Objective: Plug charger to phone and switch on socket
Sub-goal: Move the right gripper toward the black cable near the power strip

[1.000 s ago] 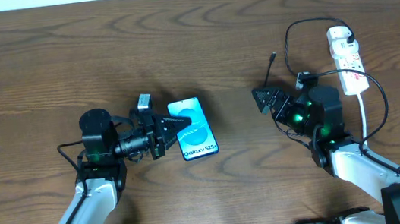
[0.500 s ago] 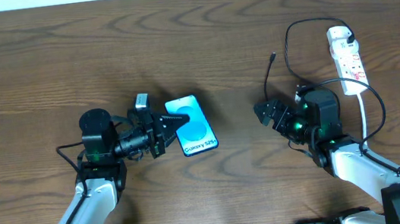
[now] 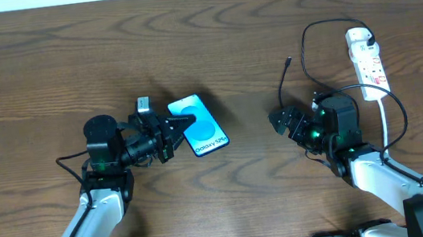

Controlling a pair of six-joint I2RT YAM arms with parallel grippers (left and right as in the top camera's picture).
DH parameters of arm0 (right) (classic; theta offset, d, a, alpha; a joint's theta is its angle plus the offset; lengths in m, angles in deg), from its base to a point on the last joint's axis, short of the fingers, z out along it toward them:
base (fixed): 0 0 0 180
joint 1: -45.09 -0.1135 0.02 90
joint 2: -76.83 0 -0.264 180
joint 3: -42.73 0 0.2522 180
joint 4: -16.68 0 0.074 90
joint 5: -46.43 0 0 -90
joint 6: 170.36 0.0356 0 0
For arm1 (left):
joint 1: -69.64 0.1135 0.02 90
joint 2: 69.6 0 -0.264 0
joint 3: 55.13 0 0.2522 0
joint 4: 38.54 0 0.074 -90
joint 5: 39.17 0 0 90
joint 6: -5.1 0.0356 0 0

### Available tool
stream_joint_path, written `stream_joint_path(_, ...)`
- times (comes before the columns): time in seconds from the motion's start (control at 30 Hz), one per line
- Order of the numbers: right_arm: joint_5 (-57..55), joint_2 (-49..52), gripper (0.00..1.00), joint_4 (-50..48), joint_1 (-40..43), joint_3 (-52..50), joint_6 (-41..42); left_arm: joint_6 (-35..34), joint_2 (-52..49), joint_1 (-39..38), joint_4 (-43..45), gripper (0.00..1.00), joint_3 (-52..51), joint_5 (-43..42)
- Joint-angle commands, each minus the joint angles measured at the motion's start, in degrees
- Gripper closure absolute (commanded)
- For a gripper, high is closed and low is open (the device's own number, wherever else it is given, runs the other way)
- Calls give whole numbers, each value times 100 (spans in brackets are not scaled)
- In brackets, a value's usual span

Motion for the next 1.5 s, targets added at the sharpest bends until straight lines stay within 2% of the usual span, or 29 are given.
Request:
stream_joint_path(0.0,-13,-79,1,9,57,37,-55,-11,11,-13,74,93,61,9)
stream_joint_path(0.23,-13,-79,1,9,57,37,-55,-17,11,-13,74,93,61,-20)
stream_joint_path(0.57,-13,-79,1,9,57,37,-55,-55,11,-13,74,93,61,-647)
stream_joint_path(1.0,-96,-79,1,-39,52,37,-52,-55,11,-13,74,93,61,-640)
stream_joint_path(1.17,317,-79,1,-28,46,37,-48,-52,11,-13,74,93,61,-638)
stream_joint_path(1.47,396,-79,1,7,46,37,-52,-48,11,-13,72,93,61,-645)
